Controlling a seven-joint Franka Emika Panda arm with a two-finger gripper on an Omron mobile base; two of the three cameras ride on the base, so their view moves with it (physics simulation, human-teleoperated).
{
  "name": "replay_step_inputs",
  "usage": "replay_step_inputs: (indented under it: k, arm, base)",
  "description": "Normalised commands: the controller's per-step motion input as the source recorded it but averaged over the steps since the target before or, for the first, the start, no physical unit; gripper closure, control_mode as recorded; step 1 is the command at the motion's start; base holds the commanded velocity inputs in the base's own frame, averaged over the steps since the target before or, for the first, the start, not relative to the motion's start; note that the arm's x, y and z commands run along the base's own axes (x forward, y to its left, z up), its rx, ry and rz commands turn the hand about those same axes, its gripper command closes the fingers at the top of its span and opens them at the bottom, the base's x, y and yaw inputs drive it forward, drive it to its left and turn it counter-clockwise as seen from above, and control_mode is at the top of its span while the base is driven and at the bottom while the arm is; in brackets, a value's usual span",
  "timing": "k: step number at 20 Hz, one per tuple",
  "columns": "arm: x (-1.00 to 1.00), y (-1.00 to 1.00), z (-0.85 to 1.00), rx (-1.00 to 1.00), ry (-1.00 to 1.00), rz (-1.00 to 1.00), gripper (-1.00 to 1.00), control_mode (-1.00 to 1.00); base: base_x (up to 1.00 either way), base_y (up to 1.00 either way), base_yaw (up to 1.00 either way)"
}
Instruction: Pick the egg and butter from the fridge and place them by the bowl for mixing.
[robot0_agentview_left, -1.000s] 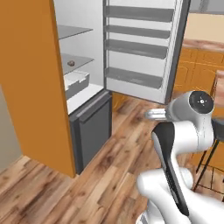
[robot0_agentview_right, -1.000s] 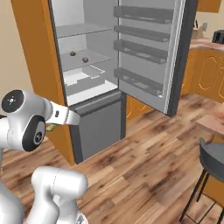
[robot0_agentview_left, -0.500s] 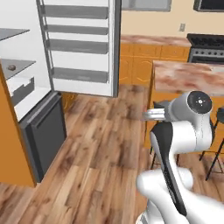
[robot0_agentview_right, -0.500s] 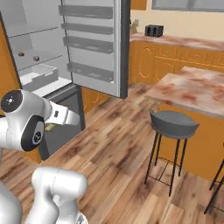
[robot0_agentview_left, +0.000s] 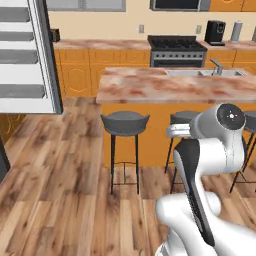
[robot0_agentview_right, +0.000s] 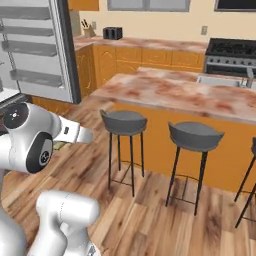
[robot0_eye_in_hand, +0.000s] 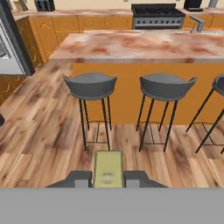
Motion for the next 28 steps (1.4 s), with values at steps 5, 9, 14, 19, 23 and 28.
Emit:
replay_step_inputs:
  k: [5,9,14,19,23,28]
  arm:
    - [0.0,0.0,0.0,0.0,0.0,0.0,1.0,1.0]
    - [0.0,0.0,0.0,0.0,0.0,0.0,1.0,1.0]
    - [0.0,0.0,0.0,0.0,0.0,0.0,1.0,1.0]
    - [0.0,0.0,0.0,0.0,0.0,0.0,1.0,1.0]
    - [0.0,0.0,0.0,0.0,0.0,0.0,1.0,1.0]
    - [0.0,0.0,0.0,0.0,0.0,0.0,1.0,1.0]
  base:
    - [-0.38,-1.0,-0.35]
    - [-0.25,-1.0,-0.33]
    - [-0.02,-1.0,-0.28]
    - [0.0,-1.0,-0.23]
    - [0.11,-1.0,-0.21]
    - [0.23,-1.0,-0.18]
